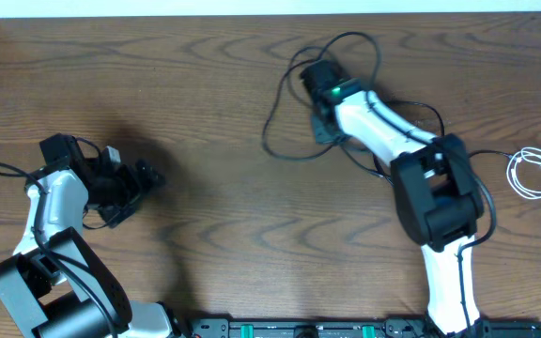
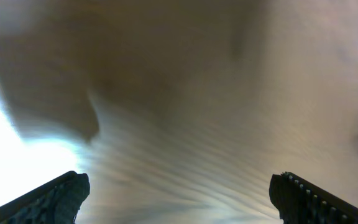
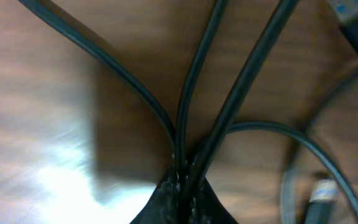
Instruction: Untangle cables
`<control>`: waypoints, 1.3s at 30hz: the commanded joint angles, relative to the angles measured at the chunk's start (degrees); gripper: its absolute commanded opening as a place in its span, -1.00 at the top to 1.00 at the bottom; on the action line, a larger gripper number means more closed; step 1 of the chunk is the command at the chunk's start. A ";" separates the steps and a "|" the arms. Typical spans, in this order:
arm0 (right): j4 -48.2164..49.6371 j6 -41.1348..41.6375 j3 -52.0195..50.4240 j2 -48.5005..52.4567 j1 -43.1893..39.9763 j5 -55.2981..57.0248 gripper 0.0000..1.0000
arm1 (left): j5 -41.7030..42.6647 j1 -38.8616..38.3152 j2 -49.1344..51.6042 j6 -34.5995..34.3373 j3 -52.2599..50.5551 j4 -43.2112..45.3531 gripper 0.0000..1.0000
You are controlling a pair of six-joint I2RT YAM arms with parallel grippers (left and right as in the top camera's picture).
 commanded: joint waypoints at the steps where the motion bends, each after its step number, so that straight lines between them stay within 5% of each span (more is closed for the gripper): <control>1: -0.61 0.74 -4.57 5.99 -5.40 -0.46 0.80 | -12.90 0.04 0.63 0.96 -0.22 -0.09 -0.96; 2: -0.57 0.76 -4.57 5.99 -6.49 -0.70 0.53 | -13.70 0.04 0.63 0.96 -0.22 -0.09 -0.96; 4: -0.57 0.76 -4.57 5.99 -8.66 -2.16 -0.49 | -13.84 0.02 0.63 0.96 -0.22 -0.09 -0.96; 6: -0.50 0.79 -4.57 5.99 -10.16 -4.68 -0.93 | -13.84 0.04 0.63 0.96 -0.22 -0.09 -0.96; 7: -0.57 0.79 -4.57 5.99 -10.73 -6.08 -0.98 | -13.84 0.04 0.63 0.98 -0.22 -0.09 -0.96; 39: -0.48 0.79 -4.57 5.99 -11.52 -7.54 -0.99 | -13.84 0.04 0.63 0.98 -0.22 -0.09 -0.96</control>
